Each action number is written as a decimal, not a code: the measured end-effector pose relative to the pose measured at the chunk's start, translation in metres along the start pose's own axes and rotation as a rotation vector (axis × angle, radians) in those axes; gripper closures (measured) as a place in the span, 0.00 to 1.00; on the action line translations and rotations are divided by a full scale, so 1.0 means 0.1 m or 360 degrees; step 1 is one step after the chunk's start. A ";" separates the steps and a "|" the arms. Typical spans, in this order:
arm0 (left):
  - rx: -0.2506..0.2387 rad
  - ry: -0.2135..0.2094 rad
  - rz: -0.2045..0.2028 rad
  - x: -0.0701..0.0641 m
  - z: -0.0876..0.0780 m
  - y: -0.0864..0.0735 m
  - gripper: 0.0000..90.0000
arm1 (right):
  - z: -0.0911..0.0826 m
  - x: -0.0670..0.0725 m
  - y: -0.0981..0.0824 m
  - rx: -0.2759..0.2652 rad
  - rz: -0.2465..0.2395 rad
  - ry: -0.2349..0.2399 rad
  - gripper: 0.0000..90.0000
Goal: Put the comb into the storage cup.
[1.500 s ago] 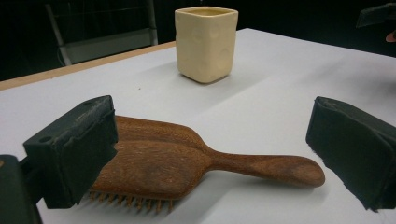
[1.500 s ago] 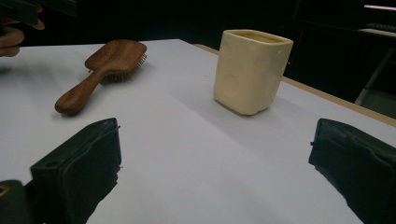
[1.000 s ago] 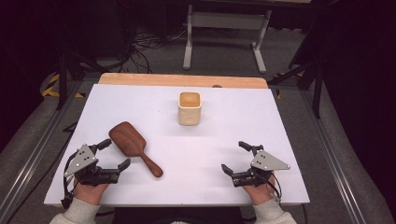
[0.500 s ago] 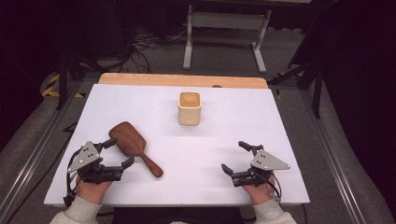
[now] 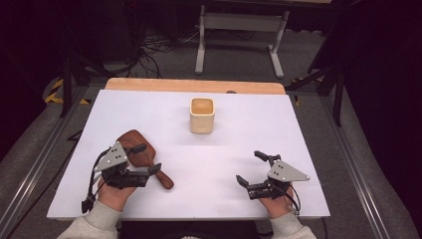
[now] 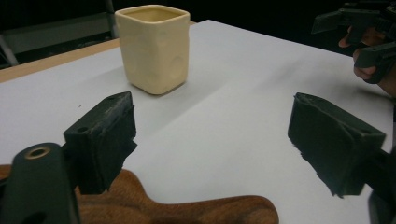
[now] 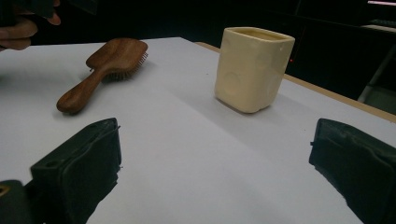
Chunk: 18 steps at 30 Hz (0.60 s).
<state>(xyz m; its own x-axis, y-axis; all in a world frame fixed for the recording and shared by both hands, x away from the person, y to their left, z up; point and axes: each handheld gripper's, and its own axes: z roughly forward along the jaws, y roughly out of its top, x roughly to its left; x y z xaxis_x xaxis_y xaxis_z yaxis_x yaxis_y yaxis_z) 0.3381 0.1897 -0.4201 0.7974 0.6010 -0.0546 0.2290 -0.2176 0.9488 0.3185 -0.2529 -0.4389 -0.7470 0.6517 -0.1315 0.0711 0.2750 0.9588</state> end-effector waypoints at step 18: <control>0.0210 -0.0093 0.0013 -0.03 0.32 0.10 1.00 | 0.00 0.00 0.00 0.0000 -0.0002 0.0017 0.03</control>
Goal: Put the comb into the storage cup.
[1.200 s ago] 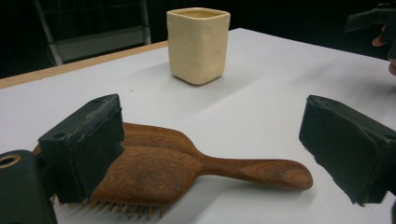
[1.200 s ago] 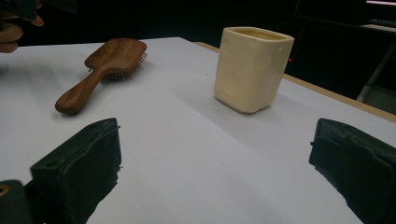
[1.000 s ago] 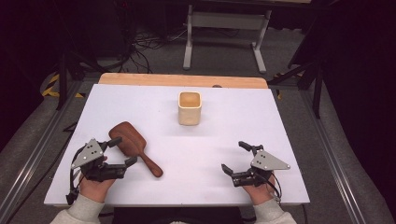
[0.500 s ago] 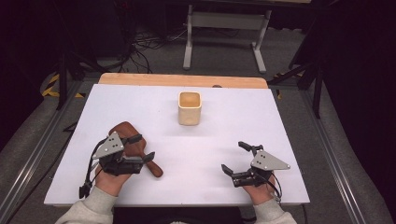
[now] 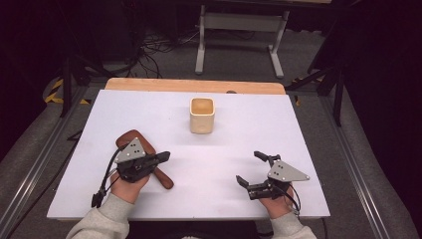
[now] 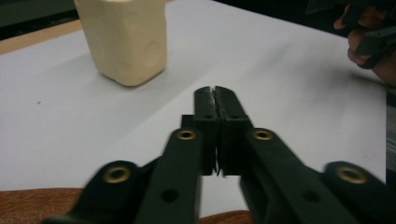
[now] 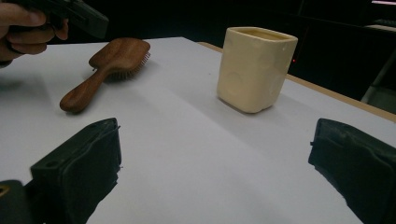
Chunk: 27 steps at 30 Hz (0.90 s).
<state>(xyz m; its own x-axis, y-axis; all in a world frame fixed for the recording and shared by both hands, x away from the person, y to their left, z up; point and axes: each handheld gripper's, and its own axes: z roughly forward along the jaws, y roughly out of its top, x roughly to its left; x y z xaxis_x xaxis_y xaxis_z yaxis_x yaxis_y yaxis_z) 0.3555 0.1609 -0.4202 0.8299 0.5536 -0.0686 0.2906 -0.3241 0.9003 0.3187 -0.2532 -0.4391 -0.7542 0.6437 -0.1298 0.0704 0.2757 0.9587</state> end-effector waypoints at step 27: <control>0.0763 0.0028 0.0199 0.10 0.29 0.23 1.00 | 0.00 -0.01 -0.01 0.0013 -0.0003 0.0023 0.03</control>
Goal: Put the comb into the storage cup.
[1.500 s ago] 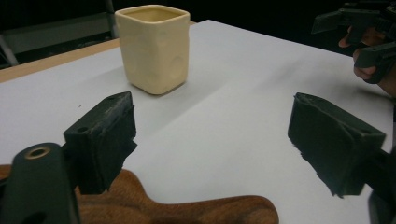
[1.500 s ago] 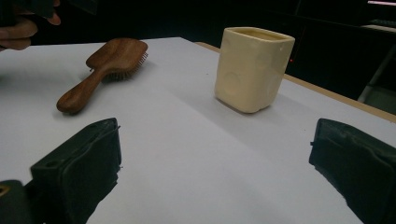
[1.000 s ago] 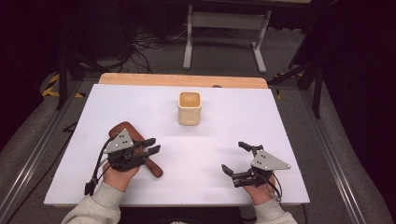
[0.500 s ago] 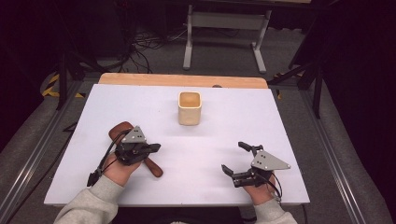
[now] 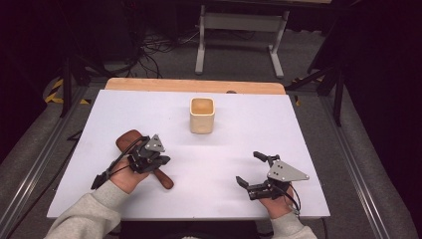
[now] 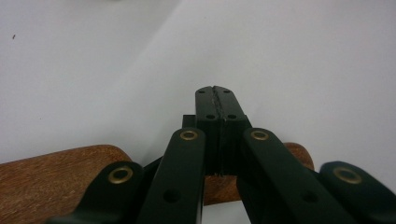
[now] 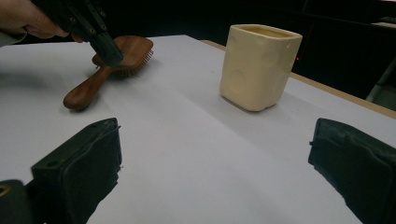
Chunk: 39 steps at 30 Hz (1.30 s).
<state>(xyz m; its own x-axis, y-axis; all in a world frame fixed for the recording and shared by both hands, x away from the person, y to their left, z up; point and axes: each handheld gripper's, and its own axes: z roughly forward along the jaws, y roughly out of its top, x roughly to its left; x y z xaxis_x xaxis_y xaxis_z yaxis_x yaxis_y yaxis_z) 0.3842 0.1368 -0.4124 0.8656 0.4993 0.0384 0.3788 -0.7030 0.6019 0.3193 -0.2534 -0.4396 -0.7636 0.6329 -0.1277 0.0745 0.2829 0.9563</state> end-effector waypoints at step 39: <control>0.0515 -0.0125 -0.0015 0.13 0.17 0.11 1.00 | 0.01 -0.01 0.00 -0.0003 0.0014 0.0025 0.03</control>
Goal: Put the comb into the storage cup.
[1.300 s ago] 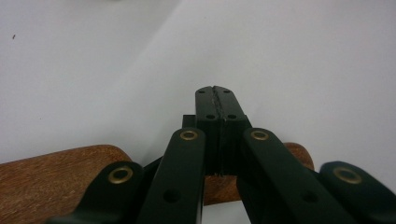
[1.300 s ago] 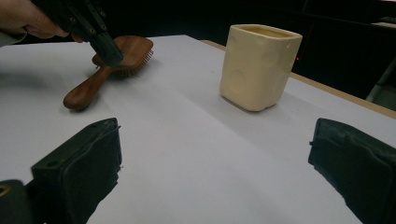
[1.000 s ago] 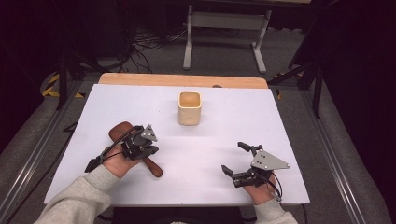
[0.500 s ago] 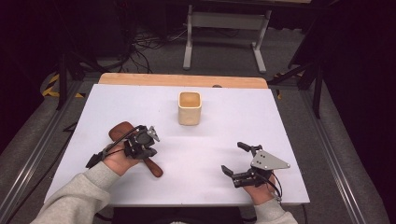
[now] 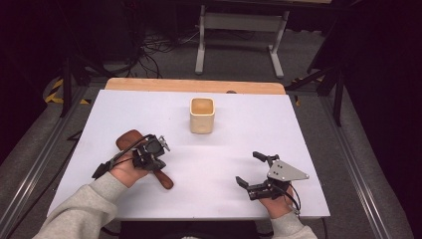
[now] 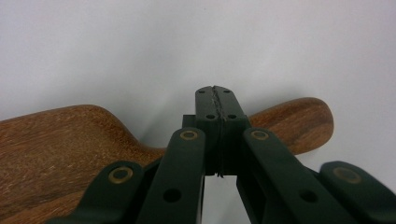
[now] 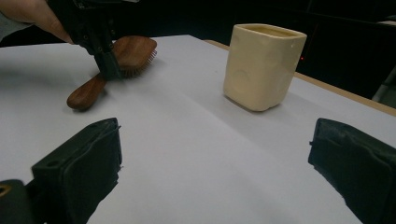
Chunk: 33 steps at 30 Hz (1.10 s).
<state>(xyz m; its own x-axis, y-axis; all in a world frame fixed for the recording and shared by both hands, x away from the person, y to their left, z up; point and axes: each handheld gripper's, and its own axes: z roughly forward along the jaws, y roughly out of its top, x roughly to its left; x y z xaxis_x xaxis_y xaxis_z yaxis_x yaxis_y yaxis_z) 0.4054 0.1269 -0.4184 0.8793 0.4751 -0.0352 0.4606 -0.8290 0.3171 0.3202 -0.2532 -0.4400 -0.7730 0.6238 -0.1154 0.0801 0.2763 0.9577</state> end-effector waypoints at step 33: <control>0.0058 -0.0024 -0.0147 0.11 -0.10 -0.54 1.00 | 0.02 0.01 0.00 0.0011 0.0013 0.0013 0.03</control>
<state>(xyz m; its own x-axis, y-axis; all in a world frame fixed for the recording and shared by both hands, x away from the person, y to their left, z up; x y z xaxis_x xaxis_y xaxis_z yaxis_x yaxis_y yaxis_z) 0.3893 0.1802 -0.4265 0.8346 0.5455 -0.0771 0.5435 -0.7924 0.2769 0.3213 -0.2512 -0.4411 -0.7773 0.6202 -0.1052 0.0910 0.2764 0.9567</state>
